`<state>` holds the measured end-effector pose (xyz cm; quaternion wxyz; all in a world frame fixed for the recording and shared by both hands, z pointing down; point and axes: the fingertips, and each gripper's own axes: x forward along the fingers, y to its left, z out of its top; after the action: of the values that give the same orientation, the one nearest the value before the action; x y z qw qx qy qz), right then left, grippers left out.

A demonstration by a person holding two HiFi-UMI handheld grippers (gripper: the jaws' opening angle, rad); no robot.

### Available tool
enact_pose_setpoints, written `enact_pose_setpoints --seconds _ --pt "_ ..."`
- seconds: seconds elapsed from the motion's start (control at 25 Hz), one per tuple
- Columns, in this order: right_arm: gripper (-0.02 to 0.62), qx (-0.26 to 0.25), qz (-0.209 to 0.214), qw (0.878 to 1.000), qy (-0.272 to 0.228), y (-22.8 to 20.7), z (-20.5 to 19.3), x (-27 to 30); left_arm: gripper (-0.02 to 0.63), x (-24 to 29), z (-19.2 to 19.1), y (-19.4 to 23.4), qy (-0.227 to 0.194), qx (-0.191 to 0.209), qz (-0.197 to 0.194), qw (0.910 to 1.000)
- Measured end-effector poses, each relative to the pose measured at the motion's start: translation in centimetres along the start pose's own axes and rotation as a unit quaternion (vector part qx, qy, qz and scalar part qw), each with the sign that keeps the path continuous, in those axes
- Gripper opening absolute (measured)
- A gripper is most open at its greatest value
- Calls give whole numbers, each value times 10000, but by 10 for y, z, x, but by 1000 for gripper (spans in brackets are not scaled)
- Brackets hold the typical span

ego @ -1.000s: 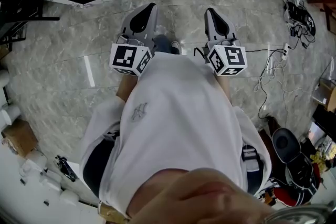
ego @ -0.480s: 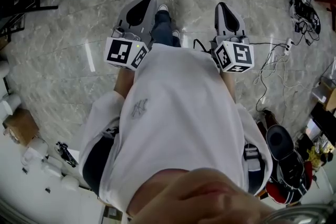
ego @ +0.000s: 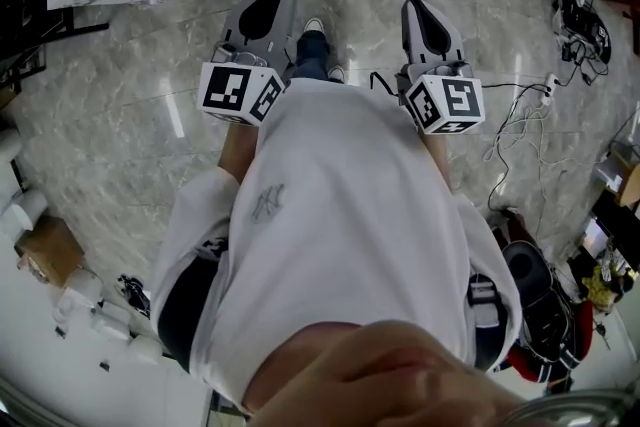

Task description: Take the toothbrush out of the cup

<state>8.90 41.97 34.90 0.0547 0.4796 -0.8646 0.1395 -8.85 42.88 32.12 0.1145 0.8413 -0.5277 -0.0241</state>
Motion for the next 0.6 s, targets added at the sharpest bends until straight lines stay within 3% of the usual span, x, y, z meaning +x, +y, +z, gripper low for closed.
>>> enact_pose_setpoints --seconds 0.36,0.6 --pt "15 23 -143 9999 40 2 23 79 17 51 29 58 -76 -49 -299 9995" --pt "15 29 -479 9988 20 -10 33 108 17 69 33 84 -56 -88 -526 9986"
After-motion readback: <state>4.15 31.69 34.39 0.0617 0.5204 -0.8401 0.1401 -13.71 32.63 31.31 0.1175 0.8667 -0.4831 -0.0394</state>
